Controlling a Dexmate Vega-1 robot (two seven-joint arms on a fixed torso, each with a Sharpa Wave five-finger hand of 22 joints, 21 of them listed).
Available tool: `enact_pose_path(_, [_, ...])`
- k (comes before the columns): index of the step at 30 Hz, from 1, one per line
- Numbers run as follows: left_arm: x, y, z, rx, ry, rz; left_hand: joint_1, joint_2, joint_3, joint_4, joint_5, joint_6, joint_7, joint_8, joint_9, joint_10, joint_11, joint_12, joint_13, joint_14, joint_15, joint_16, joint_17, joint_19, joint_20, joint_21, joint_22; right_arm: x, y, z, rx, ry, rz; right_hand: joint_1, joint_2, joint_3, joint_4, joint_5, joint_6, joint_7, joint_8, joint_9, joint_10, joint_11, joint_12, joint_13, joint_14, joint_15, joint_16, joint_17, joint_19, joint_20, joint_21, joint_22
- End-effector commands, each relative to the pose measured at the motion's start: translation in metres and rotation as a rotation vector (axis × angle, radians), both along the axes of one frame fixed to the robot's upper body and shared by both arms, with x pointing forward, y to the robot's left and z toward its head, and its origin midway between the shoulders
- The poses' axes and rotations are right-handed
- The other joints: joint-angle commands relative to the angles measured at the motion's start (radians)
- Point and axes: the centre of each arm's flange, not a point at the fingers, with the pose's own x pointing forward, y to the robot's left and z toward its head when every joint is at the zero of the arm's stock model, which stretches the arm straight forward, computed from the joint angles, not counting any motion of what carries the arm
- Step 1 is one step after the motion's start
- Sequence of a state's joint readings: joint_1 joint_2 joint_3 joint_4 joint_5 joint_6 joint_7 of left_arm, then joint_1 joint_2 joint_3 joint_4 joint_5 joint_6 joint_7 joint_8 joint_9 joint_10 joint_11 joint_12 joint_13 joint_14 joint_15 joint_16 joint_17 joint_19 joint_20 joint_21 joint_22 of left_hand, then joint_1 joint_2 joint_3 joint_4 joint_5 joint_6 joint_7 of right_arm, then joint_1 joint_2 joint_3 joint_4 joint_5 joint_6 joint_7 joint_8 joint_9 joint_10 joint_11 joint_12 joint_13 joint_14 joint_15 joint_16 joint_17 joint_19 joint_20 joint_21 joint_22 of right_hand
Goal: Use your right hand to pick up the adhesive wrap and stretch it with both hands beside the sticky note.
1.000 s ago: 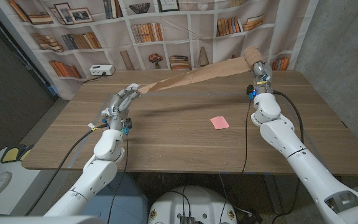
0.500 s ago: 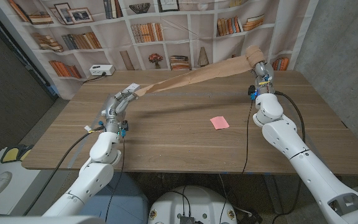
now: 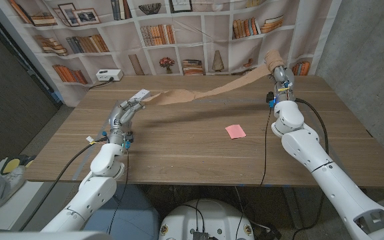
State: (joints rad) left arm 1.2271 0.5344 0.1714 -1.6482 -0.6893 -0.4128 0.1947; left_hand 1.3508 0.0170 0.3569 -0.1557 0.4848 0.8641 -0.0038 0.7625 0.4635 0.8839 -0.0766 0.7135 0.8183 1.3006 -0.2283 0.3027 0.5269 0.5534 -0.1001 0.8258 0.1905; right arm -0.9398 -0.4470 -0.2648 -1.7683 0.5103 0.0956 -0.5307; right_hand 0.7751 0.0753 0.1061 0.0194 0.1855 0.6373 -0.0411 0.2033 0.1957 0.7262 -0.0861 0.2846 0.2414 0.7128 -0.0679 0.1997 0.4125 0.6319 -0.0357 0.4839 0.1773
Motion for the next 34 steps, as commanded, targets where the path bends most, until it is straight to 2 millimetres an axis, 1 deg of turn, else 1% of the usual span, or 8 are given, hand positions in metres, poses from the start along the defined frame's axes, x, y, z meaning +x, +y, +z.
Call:
enact_pose_path(1, [0.000,-0.004,-0.002,0.003,-0.007,-0.016,-0.005,-0.001,0.004,-0.003,0.006,-0.002,0.001,0.007,0.003,-0.006,0.001,-0.002,0.005,0.006,0.001,-0.001,0.006,-0.001,0.000,0.009,0.001,-0.002,0.001,-0.004,-0.009,-0.010,0.003,-0.010,0.003,-0.004,0.001,0.006,0.002,0.002,-0.003,0.000,0.003,0.003,-0.003,0.003,-0.006,-0.104,-0.001,0.000,0.007,0.001,-0.004,0.000])
enact_pose_path(10, [-0.008,-0.003,-0.003,0.003,-0.020,-0.006,-0.006,-0.003,0.004,-0.004,0.008,0.001,0.000,0.009,0.001,-0.002,0.000,-0.002,0.008,0.011,0.001,-0.002,0.009,-0.002,-0.003,0.016,0.000,0.001,0.008,-0.002,-0.016,-0.020,0.020,-0.012,0.004,-0.004,0.000,0.007,0.003,0.002,-0.002,-0.001,0.005,0.003,-0.005,0.002,-0.008,-0.105,0.000,-0.004,0.008,0.000,-0.006,0.000])
enact_pose_path(15, [-0.008,-0.001,-0.004,0.001,-0.026,-0.006,-0.007,-0.003,0.005,-0.003,0.009,-0.001,-0.002,0.010,0.002,-0.003,-0.001,-0.003,0.010,0.012,0.001,-0.004,0.012,-0.005,-0.002,0.021,-0.001,0.003,0.012,-0.002,-0.016,-0.022,0.027,-0.012,0.005,-0.004,-0.001,0.008,0.003,0.001,-0.002,-0.001,0.005,0.002,-0.007,0.001,-0.008,-0.107,0.002,-0.005,0.008,0.000,-0.008,0.000])
enact_pose_path(25, [-0.006,-0.003,-0.005,-0.005,-0.038,-0.007,-0.008,-0.005,0.005,-0.004,0.011,-0.002,-0.005,0.012,0.001,-0.002,-0.001,-0.004,0.013,0.011,0.000,-0.008,0.016,-0.008,-0.003,0.028,-0.002,0.001,0.010,-0.001,-0.016,-0.027,0.021,-0.014,0.005,-0.004,-0.003,0.008,0.003,0.000,-0.001,-0.001,0.008,0.003,-0.010,0.000,-0.010,-0.107,0.003,-0.008,0.008,-0.001,-0.010,0.000])
enact_pose_path(31, [-0.005,-0.005,-0.005,-0.011,-0.040,-0.007,-0.009,-0.005,0.006,-0.004,0.012,-0.001,0.002,0.013,0.001,-0.002,-0.002,-0.005,0.015,0.013,0.000,-0.010,0.019,-0.010,-0.003,0.033,-0.003,0.003,0.009,0.001,-0.018,-0.024,0.023,-0.015,0.006,-0.004,-0.003,0.008,0.003,0.000,-0.001,-0.001,0.007,0.002,-0.013,-0.001,-0.008,-0.107,0.005,-0.010,0.009,-0.001,-0.012,0.000])
enact_pose_path(32, [-0.005,-0.006,-0.005,-0.011,-0.039,-0.007,-0.009,-0.006,0.006,-0.004,0.012,0.000,-0.002,0.014,0.000,-0.001,-0.004,-0.005,0.015,0.014,0.000,-0.010,0.020,-0.011,-0.003,0.034,-0.003,0.004,0.009,0.001,-0.018,-0.025,0.024,-0.015,0.006,-0.004,-0.003,0.008,0.003,-0.001,-0.001,-0.001,0.007,0.002,-0.013,-0.001,-0.007,-0.109,0.006,-0.010,0.009,-0.001,-0.012,0.000])
enact_pose_path(34, [-0.004,-0.006,-0.005,-0.011,-0.038,-0.008,-0.009,-0.005,0.006,-0.003,0.013,-0.001,-0.002,0.014,0.000,-0.001,-0.003,-0.005,0.016,0.014,0.001,-0.011,0.020,-0.011,-0.003,0.036,-0.003,0.004,0.009,0.002,-0.018,-0.027,0.024,-0.015,0.006,-0.005,-0.004,0.008,0.003,0.000,-0.001,-0.001,0.007,0.001,-0.014,-0.001,-0.009,-0.107,0.005,-0.011,0.009,-0.001,-0.013,0.000])
